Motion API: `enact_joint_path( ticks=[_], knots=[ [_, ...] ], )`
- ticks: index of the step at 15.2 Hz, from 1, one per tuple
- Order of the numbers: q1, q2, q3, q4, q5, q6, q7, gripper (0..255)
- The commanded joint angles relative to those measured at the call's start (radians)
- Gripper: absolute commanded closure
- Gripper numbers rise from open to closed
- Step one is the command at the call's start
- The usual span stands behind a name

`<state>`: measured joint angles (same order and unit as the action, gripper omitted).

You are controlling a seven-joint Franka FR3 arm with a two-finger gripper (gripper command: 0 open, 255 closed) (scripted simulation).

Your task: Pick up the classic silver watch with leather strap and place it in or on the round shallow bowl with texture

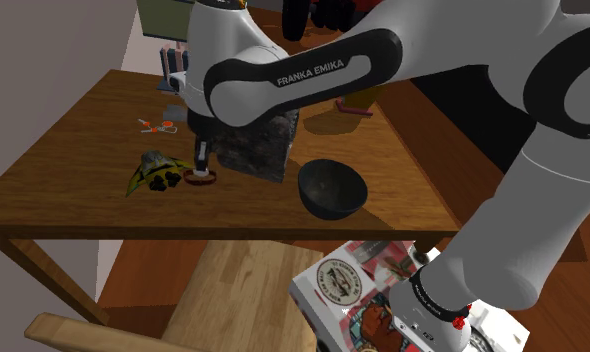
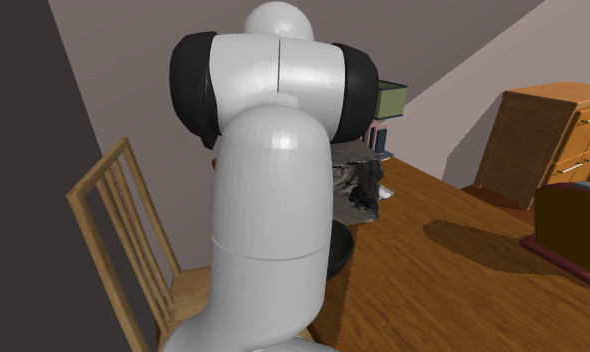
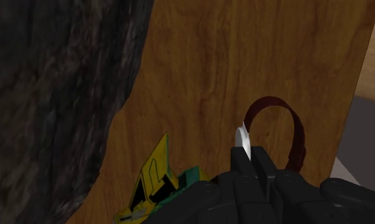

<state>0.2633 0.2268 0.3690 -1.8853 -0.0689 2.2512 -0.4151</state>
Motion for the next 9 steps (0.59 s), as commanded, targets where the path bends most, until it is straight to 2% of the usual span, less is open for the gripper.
enact_joint_path(
  ticks=[1,9],
  knots=[
    [-0.001,-0.012,0.002,0.013,0.006,-0.025,-0.003,255],
    [-0.005,-0.045,0.006,0.081,0.023,-0.123,-0.012,255]
  ],
)
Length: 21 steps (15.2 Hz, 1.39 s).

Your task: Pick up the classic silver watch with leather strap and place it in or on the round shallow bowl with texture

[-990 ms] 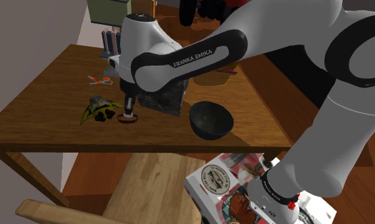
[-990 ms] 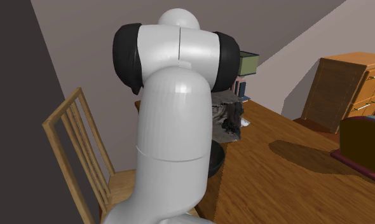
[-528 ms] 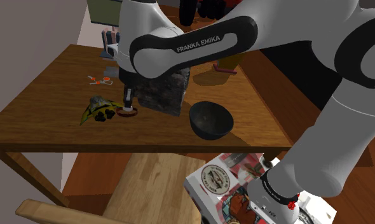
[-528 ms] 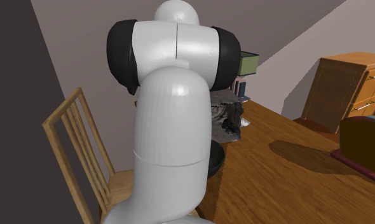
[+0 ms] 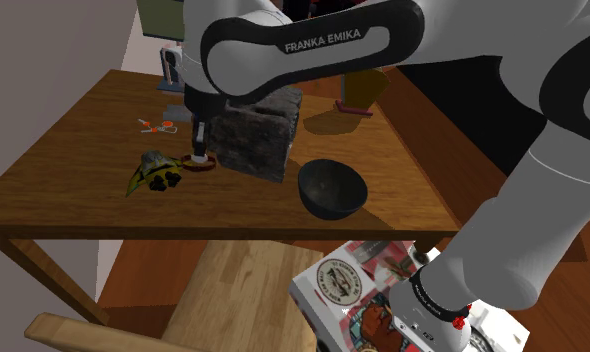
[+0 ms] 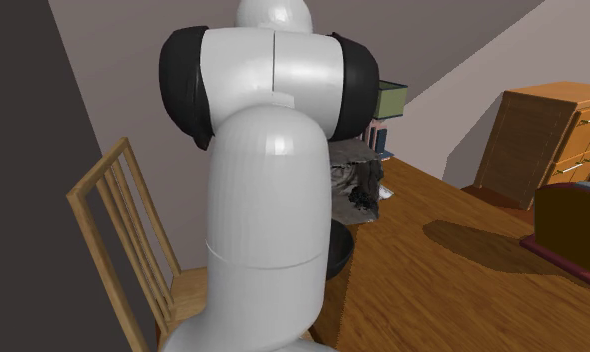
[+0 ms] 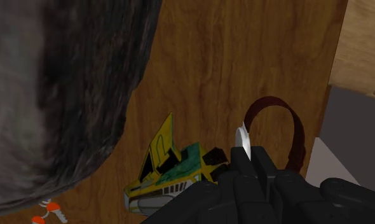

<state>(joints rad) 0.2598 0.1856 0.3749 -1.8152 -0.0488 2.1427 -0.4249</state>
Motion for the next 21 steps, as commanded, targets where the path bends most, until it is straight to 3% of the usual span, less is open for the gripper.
enact_joint_path(
  ticks=[1,13,21],
  knots=[
    [-0.001,-0.007,0.001,0.020,0.004,-0.027,-0.003,255],
    [-0.001,-0.030,0.004,0.150,0.015,-0.178,-0.008,255],
    [-0.067,-0.356,-0.053,-0.194,0.155,-0.146,-0.170,255]
  ],
)
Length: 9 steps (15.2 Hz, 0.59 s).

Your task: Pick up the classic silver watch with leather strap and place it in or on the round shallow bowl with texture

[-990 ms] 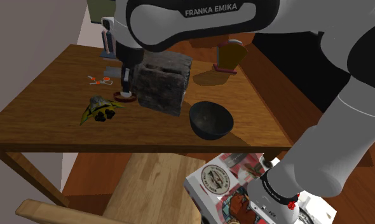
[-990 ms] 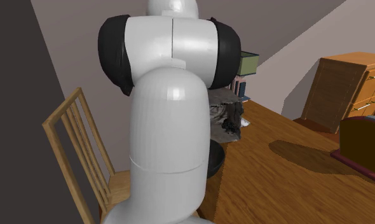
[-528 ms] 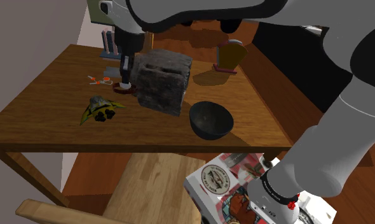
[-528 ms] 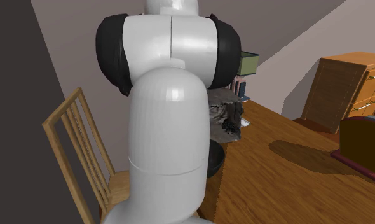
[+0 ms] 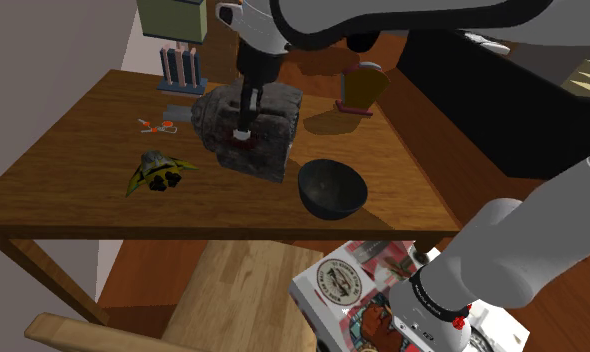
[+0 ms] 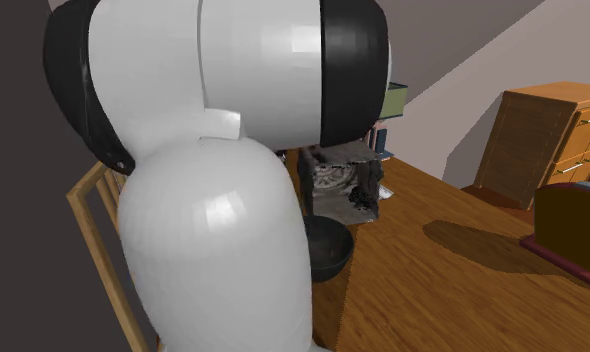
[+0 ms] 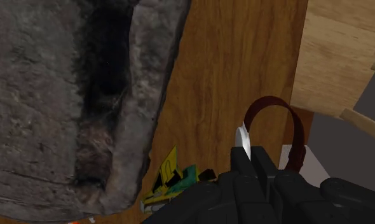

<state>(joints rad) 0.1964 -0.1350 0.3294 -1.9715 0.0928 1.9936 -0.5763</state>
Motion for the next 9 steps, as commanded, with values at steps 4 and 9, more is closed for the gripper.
enact_joint_path(
  ticks=[4,9],
  knots=[
    [-0.013,-0.185,-0.058,-0.174,0.057,-0.013,-0.097,255],
    [-0.019,-0.364,-0.130,-0.316,0.080,-0.058,-0.186,255]
  ],
)
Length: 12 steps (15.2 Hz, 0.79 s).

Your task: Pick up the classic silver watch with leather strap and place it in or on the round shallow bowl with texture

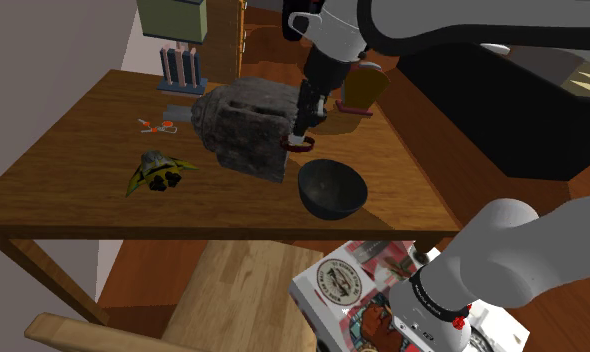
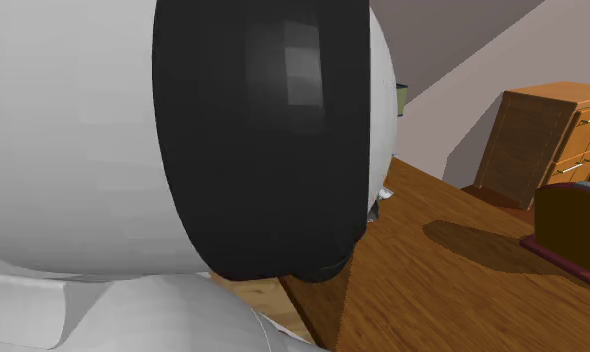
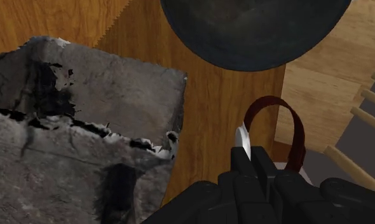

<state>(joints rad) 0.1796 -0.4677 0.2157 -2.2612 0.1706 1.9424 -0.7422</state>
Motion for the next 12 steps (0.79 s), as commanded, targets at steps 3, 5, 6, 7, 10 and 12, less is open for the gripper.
enact_joint_path(
  ticks=[3,5,6,7,10,12],
  knots=[
    [-0.009,-0.135,-0.062,-0.099,-0.001,-0.044,-0.070,255],
    [-0.015,-0.202,-0.094,-0.141,-0.009,-0.074,-0.102,255],
    [-0.019,-0.235,-0.110,-0.160,-0.015,-0.089,-0.118,255],
    [-0.024,-0.268,-0.127,-0.179,-0.021,-0.106,-0.134,255],
    [-0.030,-0.314,-0.148,-0.230,-0.030,-0.104,-0.157,255],
    [-0.029,-0.316,-0.147,-0.258,-0.028,-0.078,-0.159,255]
  ],
)
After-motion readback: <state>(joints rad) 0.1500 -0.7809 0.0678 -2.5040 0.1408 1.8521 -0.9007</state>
